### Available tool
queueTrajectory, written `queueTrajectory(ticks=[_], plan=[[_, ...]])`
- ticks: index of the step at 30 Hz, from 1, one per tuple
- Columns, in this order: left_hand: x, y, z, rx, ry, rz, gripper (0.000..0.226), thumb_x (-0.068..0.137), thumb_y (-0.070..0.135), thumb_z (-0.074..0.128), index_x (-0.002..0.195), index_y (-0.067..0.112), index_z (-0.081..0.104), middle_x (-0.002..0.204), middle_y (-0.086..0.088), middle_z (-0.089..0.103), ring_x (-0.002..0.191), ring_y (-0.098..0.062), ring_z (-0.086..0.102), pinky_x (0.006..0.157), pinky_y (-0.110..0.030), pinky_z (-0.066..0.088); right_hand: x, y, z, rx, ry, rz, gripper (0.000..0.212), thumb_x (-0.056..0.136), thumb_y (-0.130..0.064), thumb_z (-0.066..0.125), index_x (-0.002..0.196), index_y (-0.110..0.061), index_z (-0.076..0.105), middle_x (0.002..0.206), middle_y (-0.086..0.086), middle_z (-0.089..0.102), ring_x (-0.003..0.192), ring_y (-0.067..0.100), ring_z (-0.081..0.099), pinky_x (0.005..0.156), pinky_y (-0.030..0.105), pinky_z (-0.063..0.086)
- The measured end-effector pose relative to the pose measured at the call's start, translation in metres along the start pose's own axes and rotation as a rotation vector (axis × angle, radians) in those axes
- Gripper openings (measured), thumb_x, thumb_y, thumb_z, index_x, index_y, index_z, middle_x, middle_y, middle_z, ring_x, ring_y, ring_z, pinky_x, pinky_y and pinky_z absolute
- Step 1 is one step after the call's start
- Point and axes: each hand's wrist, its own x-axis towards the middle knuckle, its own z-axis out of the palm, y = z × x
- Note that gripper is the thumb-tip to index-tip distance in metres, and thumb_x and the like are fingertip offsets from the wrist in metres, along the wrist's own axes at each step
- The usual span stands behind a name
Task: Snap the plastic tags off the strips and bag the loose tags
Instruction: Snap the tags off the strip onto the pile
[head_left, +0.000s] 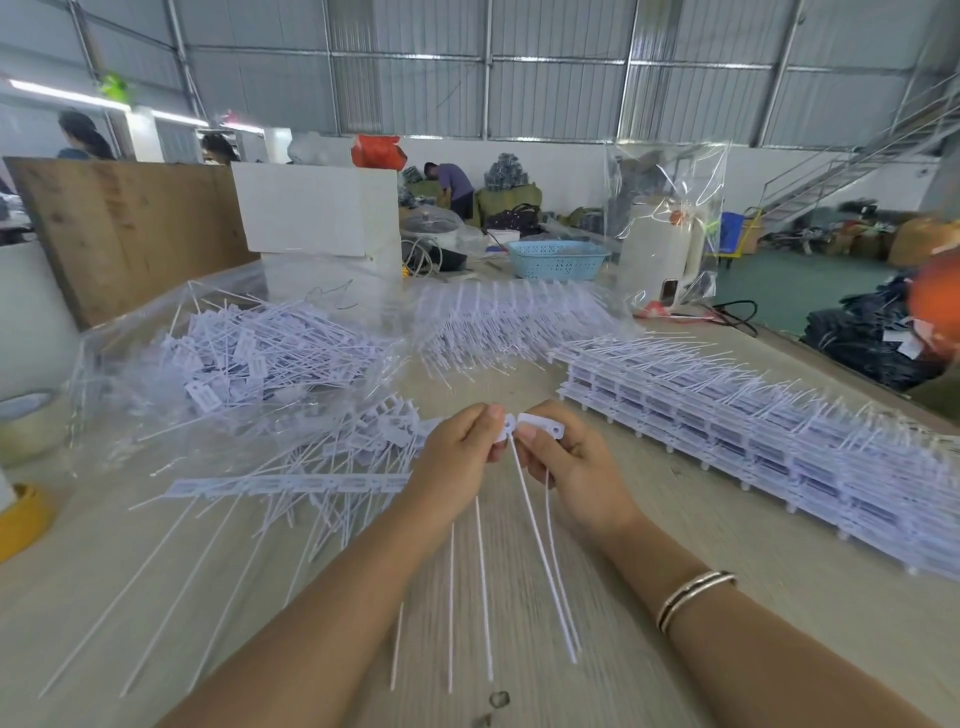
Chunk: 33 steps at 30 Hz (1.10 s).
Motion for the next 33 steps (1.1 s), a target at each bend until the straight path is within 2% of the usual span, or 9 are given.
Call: queueTrajectory(ticks=[4, 8, 11, 16, 20, 24, 28, 31, 33], plan=[[-0.001, 0.001, 0.003, -0.003, 0.053, 0.004, 0.034, 0.100, 0.028, 0.040, 0.069, 0.020, 0.053, 0.055, 0.014, 0.050, 0.056, 0.001, 0.048, 0.061, -0.018, 0.036, 0.001, 0.000, 0.002, 0.020, 0.007, 0.009, 0.017, 0.096, -0.009, 0.050, 0.080, -0.009, 0.056, 0.057, -0.010, 0.052, 0.049, 0.007, 0.041, 0.048, 0.019, 0.034], [-0.002, -0.004, -0.002, 0.310, 0.074, 0.211, 0.037, 0.099, 0.024, 0.042, 0.063, 0.017, 0.044, 0.052, 0.003, 0.042, 0.051, -0.009, 0.038, 0.055, -0.027, 0.031, 0.002, 0.001, -0.004, -0.068, -0.078, 0.114, 0.024, 0.085, -0.028, 0.060, 0.067, -0.012, 0.056, 0.055, -0.005, 0.051, 0.051, 0.010, 0.042, 0.051, 0.018, 0.034], [-0.001, -0.008, -0.003, 0.372, 0.050, 0.229, 0.039, 0.098, 0.029, 0.044, 0.067, 0.006, 0.049, 0.049, -0.002, 0.042, 0.050, -0.011, 0.037, 0.054, -0.032, 0.031, 0.001, 0.002, -0.008, -0.151, -0.135, 0.202, 0.029, 0.080, -0.035, 0.061, 0.055, -0.022, 0.060, 0.052, -0.004, 0.053, 0.053, 0.011, 0.042, 0.052, 0.017, 0.033], [0.000, -0.006, -0.005, 0.198, 0.002, 0.129, 0.039, 0.097, 0.029, 0.046, 0.064, 0.011, 0.054, 0.049, 0.011, 0.050, 0.050, 0.000, 0.044, 0.056, -0.021, 0.035, 0.000, 0.004, 0.001, 0.013, -0.160, 0.202, 0.029, 0.086, -0.033, 0.057, 0.064, -0.015, 0.066, 0.056, -0.005, 0.053, 0.055, 0.008, 0.044, 0.055, 0.015, 0.034], [0.000, -0.005, -0.005, 0.061, 0.056, 0.115, 0.038, 0.099, 0.026, 0.043, 0.062, 0.025, 0.049, 0.051, 0.019, 0.053, 0.053, 0.005, 0.048, 0.055, -0.013, 0.035, 0.000, 0.005, 0.009, 0.110, -0.118, 0.173, 0.027, 0.089, -0.029, 0.053, 0.071, -0.021, 0.072, 0.061, -0.005, 0.058, 0.063, 0.008, 0.053, 0.059, 0.019, 0.037], [-0.001, -0.007, -0.003, 0.023, 0.051, 0.112, 0.038, 0.099, 0.028, 0.043, 0.062, 0.027, 0.049, 0.050, 0.018, 0.052, 0.053, 0.004, 0.047, 0.056, -0.014, 0.036, 0.001, 0.007, 0.007, 0.109, -0.115, 0.179, 0.026, 0.089, -0.030, 0.054, 0.078, -0.018, 0.074, 0.072, 0.001, 0.065, 0.073, 0.015, 0.056, 0.070, 0.034, 0.040], [-0.001, -0.008, -0.003, -0.010, 0.042, 0.086, 0.043, 0.099, 0.030, 0.042, 0.057, 0.033, 0.053, 0.051, 0.018, 0.054, 0.053, 0.006, 0.050, 0.056, -0.010, 0.037, 0.000, 0.006, 0.008, 0.106, -0.138, 0.163, 0.028, 0.091, -0.028, 0.051, 0.076, -0.023, 0.073, 0.066, -0.008, 0.062, 0.063, 0.009, 0.051, 0.057, 0.019, 0.038], [-0.001, -0.008, -0.003, -0.032, 0.040, 0.059, 0.042, 0.099, 0.034, 0.041, 0.059, 0.037, 0.056, 0.054, 0.013, 0.055, 0.057, -0.001, 0.053, 0.061, -0.015, 0.041, -0.001, 0.006, 0.009, 0.096, -0.153, 0.130, 0.030, 0.092, -0.026, 0.049, 0.075, -0.023, 0.072, 0.063, -0.007, 0.059, 0.058, 0.010, 0.044, 0.054, 0.017, 0.035], [0.000, -0.007, -0.002, -0.071, 0.046, 0.029, 0.040, 0.099, 0.036, 0.042, 0.062, 0.031, 0.056, 0.058, 0.008, 0.057, 0.062, -0.009, 0.057, 0.069, -0.026, 0.044, -0.001, 0.005, 0.010, 0.074, -0.140, 0.103, 0.029, 0.092, -0.026, 0.049, 0.073, -0.022, 0.071, 0.061, -0.005, 0.057, 0.057, 0.012, 0.043, 0.054, 0.018, 0.035]])
